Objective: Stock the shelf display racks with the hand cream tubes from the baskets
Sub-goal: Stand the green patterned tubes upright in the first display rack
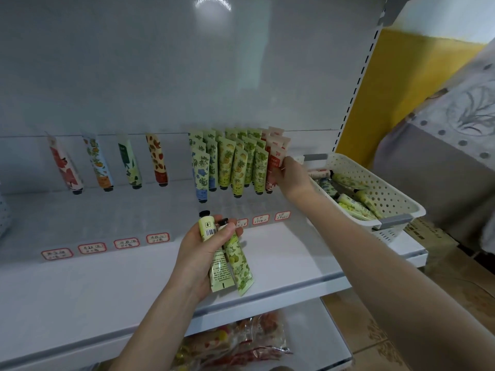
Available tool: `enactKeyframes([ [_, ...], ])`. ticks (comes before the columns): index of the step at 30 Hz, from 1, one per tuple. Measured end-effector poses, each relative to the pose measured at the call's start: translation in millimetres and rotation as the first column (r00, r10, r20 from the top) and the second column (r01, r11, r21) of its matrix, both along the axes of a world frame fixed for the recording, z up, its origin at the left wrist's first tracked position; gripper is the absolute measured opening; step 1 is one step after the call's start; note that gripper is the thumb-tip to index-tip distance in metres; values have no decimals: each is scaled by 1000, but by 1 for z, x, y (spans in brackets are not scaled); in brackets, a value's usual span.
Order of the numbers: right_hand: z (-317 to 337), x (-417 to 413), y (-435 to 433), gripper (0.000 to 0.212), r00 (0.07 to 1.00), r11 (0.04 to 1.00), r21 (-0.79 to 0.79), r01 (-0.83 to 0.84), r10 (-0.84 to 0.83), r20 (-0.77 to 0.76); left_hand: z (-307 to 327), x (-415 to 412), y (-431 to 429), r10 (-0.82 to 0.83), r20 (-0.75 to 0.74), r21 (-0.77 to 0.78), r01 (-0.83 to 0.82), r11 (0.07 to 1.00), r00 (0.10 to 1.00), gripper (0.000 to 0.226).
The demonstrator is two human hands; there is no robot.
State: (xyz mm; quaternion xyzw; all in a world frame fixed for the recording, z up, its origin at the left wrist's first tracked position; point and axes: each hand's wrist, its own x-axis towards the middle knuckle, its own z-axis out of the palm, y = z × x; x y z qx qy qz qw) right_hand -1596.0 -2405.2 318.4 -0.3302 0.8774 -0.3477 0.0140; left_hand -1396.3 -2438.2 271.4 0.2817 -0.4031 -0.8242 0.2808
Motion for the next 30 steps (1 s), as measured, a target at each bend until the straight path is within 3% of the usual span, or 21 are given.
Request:
enactKeyframes([
  [18, -8, -2, 7, 30, 998, 1000, -24, -7, 8, 56, 0, -1, 0, -3, -5, -8, 3, 1000, 1000, 24],
  [23, -7, -2, 14, 39, 994, 997, -62, 56, -50, 96, 7, -1, 0, -19, -15, -53, 18, 998, 1000, 25],
  [27, -6, 13, 31, 36, 997, 972, -229, 57, -45, 57, 18, 2, -8, 26, -85, -42, -30, 999, 996, 24],
  [30, -8, 43, 47, 19, 994, 935, -343, -94, 108, 21, 26, 5, -13, 101, -138, -33, -106, 994, 985, 16],
])
